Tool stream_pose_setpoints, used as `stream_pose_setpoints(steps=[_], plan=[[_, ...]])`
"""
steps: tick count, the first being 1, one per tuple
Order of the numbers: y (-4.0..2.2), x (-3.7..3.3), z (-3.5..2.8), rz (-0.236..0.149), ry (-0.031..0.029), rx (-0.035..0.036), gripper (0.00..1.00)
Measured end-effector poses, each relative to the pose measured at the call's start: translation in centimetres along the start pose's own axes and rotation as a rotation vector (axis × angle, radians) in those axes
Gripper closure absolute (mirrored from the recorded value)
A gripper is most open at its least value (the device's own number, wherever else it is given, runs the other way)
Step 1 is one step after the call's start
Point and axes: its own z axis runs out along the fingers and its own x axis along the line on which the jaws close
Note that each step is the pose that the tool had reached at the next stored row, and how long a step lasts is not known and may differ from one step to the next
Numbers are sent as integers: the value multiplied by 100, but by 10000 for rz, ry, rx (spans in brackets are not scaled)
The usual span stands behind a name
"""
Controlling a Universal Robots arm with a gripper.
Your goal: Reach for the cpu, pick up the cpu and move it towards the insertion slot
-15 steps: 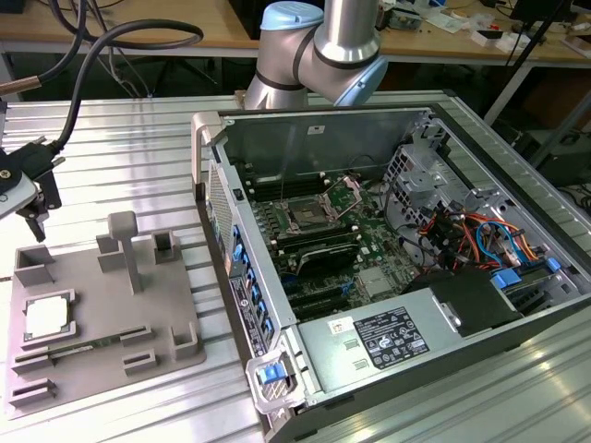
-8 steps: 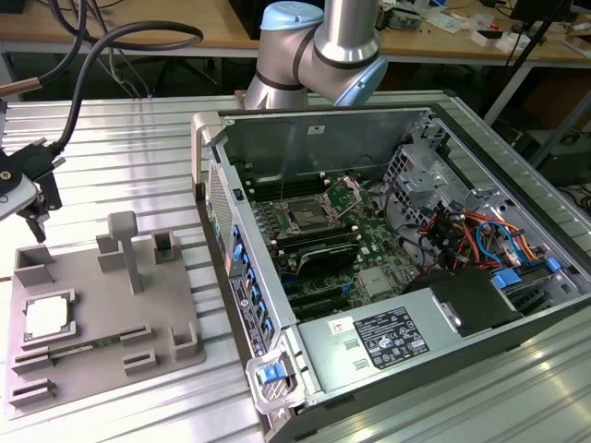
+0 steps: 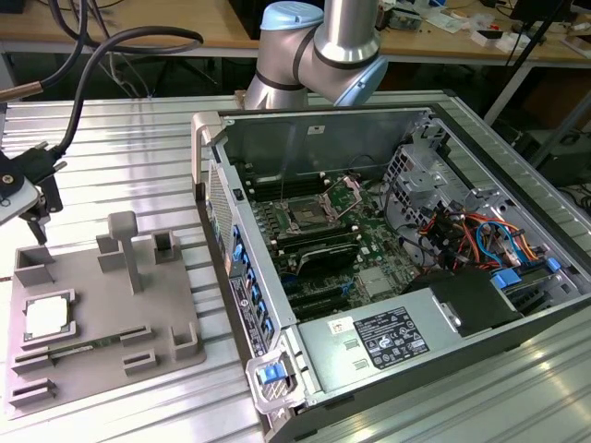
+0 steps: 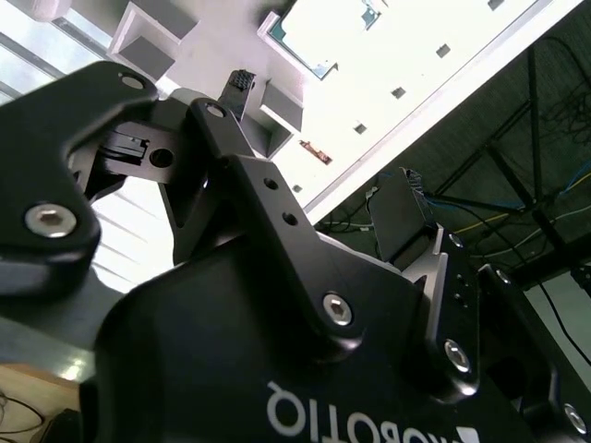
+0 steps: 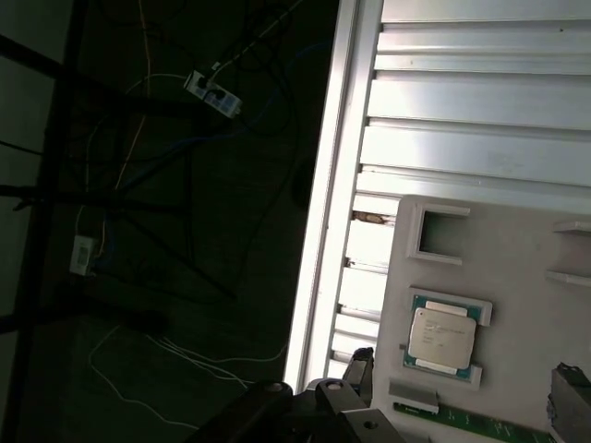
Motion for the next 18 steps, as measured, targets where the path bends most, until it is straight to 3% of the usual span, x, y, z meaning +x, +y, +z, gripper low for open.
stream_pose_setpoints(steps=[18], plan=[[-1,0,35,0,0,1,22]])
